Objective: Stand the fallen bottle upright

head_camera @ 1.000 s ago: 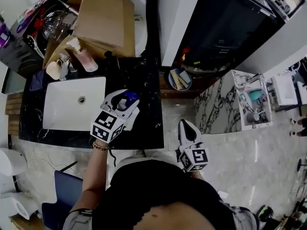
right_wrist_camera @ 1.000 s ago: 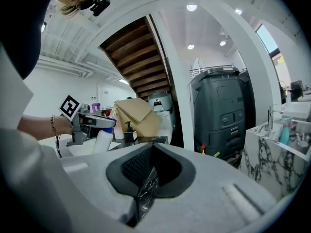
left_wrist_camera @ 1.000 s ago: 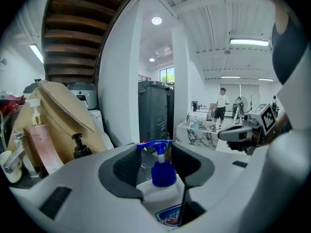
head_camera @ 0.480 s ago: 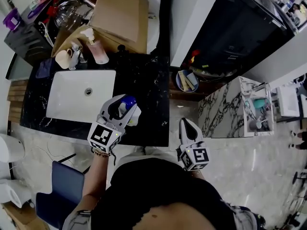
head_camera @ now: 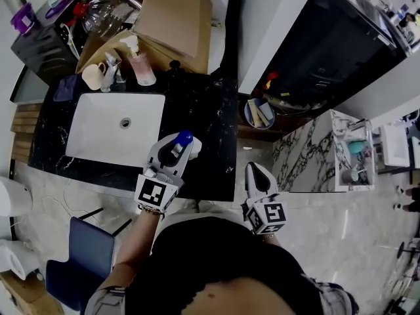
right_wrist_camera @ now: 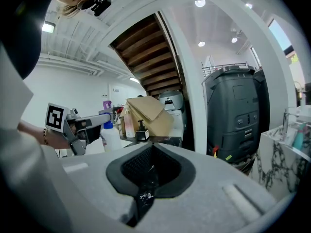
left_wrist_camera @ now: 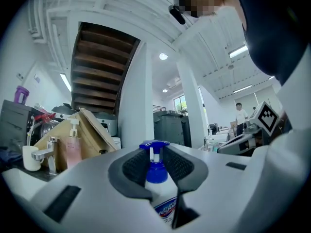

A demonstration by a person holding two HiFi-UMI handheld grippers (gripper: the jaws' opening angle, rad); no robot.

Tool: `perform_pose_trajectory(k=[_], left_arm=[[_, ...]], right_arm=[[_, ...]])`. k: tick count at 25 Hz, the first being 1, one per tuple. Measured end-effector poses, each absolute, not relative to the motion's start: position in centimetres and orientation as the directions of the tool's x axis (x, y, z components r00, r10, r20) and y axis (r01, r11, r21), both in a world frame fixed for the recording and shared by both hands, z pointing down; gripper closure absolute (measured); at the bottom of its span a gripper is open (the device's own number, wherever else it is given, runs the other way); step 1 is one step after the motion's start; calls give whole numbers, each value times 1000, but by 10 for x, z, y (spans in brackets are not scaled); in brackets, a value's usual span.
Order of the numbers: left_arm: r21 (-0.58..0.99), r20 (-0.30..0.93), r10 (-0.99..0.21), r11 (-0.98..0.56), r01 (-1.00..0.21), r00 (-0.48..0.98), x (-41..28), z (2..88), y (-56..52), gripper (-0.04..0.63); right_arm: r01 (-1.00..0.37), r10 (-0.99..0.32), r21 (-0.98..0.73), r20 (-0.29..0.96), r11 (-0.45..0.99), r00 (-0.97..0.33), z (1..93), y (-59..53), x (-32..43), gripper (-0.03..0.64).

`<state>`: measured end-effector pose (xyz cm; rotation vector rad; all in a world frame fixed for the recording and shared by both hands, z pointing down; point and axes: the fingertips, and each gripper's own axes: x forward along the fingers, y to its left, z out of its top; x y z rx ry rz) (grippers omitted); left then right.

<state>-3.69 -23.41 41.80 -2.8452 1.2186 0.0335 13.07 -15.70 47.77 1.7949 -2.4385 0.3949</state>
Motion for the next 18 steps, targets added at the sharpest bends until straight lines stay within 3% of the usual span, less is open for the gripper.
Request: perform_pose_trajectory(k=[18], left_arm=[[-14, -54, -714, -699, -715, 699, -16, 425, -272, 508]], right_arm=[[-963, -943, -171, 224, 209, -244, 482, -153, 146, 614]])
